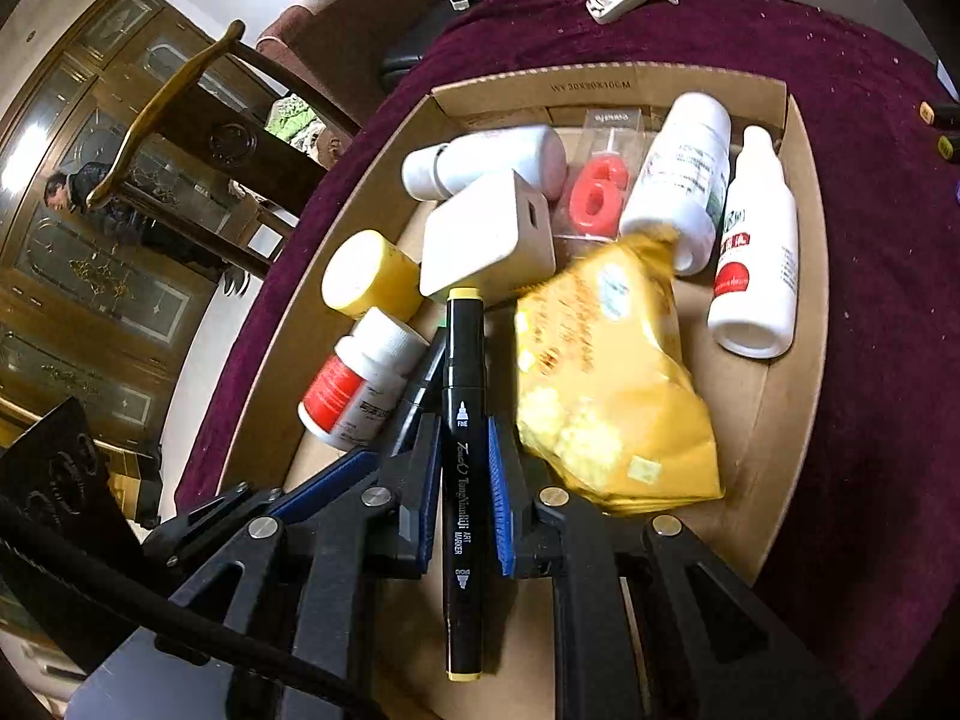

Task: Organize objects
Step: 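Carry both markers into the box and lower them beside the red-label bottle, then open both tools and withdraw them from the box toward the loose markers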

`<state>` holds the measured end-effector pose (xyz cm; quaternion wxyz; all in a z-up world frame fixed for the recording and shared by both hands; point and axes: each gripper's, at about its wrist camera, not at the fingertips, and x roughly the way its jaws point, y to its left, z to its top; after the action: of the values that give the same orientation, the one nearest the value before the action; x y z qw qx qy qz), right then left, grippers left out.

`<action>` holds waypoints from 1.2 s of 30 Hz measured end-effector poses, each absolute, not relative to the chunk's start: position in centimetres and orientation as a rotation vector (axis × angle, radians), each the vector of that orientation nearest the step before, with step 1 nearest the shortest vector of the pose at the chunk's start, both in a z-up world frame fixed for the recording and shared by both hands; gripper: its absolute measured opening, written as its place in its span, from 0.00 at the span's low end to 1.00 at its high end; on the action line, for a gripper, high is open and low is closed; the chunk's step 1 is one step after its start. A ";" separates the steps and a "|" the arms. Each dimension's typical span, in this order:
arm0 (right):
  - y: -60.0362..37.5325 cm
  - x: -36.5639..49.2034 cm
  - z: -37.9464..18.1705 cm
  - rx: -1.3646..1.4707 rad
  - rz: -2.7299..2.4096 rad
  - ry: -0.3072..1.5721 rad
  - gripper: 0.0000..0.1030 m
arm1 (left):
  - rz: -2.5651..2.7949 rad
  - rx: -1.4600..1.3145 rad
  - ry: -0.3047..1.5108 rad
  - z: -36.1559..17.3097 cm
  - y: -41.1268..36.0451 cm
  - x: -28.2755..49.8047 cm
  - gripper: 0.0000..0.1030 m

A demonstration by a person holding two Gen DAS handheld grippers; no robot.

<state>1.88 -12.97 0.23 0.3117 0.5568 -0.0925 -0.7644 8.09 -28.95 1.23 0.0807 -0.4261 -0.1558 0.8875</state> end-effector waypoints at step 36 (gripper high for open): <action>-3.6 13.6 10.7 0.879 -2.723 0.124 0.71 | 2.803 -1.061 -0.315 9.7 -21.1 13.9 0.46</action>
<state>13.64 -3.57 10.74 0.1382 0.3039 0.0430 -0.9417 13.90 -21.11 9.67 0.0638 -0.3513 -0.1044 0.9282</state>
